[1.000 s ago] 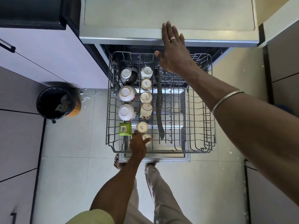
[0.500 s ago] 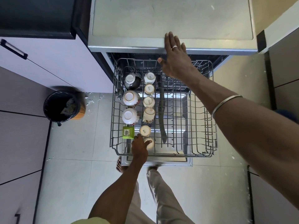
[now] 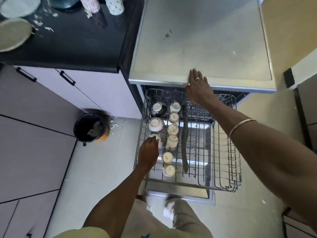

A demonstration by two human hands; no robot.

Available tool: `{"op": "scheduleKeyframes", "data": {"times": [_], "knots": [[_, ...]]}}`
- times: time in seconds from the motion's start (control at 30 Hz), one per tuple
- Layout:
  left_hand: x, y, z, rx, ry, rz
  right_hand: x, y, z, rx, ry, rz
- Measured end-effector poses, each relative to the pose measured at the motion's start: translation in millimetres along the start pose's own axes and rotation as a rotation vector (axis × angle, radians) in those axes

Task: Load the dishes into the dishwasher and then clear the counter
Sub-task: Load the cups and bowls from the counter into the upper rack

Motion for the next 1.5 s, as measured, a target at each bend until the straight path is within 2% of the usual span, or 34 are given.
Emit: {"op": "scheduleKeyframes", "data": {"times": [0.13,0.23,0.4,0.57,0.63,0.77,0.87,1.03,1.17,1.3,1.5], "knots": [[40,-13,-44,-0.12,0.138,-0.073,11,-16,-19,0.012,0.007,-0.013],[73,-21,-76,-0.184,0.218,-0.016,27,-34,-37,0.017,0.029,-0.025],[131,-43,-120,-0.48,0.335,0.032,69,-68,-52,0.013,0.054,-0.008],[201,-98,-179,-0.5,0.476,0.112,121,-118,-56,0.09,0.079,0.015],[236,-132,-200,-0.495,0.509,0.117,141,-142,-62,0.159,0.143,0.018],[300,-204,-234,-0.47,0.509,0.099,181,-190,-78,0.282,0.293,0.001],[343,-254,-262,-0.425,0.501,0.093,220,-226,-87,0.302,0.349,-0.044],[411,-321,-288,-0.37,0.465,0.008,289,-278,-108,0.454,0.392,0.019],[441,-344,-288,-0.368,0.411,-0.016,345,-306,-113,0.487,0.339,0.068],[457,-351,-278,-0.367,0.348,-0.016,388,-331,-118,0.419,0.301,0.08],[464,-356,-258,-0.356,0.259,-0.023,416,-343,-112,0.534,0.344,0.155]]}}
Point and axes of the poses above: each hand's wrist, its own x-axis towards the middle knuckle, its own z-axis out of the palm, y = z × x, the point moved 5 cm from there along x, towards the middle knuckle, and after that the axes turned 6 degrees about z, right-handed, at the moved point
